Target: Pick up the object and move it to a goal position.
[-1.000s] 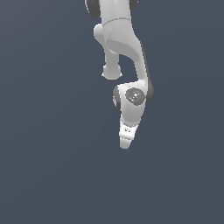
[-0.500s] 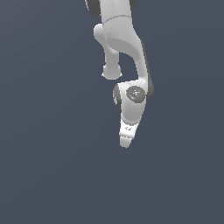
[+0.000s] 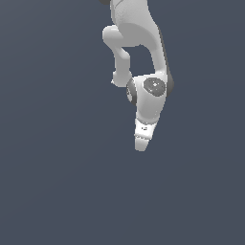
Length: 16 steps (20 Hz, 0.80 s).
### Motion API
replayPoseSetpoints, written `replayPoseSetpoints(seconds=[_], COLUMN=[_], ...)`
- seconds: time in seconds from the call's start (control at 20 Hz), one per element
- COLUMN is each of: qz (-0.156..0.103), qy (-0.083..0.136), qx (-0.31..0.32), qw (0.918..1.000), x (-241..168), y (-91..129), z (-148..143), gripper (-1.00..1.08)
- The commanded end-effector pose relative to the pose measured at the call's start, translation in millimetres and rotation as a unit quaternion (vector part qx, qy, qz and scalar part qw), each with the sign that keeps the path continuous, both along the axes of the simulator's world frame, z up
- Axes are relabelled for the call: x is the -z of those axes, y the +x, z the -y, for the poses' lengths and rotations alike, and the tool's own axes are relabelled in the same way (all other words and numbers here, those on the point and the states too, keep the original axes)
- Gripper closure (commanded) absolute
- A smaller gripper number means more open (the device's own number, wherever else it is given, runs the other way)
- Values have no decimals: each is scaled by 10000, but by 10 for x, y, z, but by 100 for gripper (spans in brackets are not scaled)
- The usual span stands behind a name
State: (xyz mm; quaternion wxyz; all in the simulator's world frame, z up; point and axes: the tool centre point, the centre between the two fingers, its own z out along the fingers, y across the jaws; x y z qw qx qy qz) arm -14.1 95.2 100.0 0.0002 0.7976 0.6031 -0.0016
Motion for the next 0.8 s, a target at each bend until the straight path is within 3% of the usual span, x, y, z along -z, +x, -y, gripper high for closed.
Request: replayPoseSetpoints(seconds=[0.0, 0.75], qz=[15, 11], qy=[-1, 5], qx=[-2, -5], qw=[10000, 10000], x=[-198, -1141], y=[-84, -519], z=[-53, -326], gripper=[108, 108])
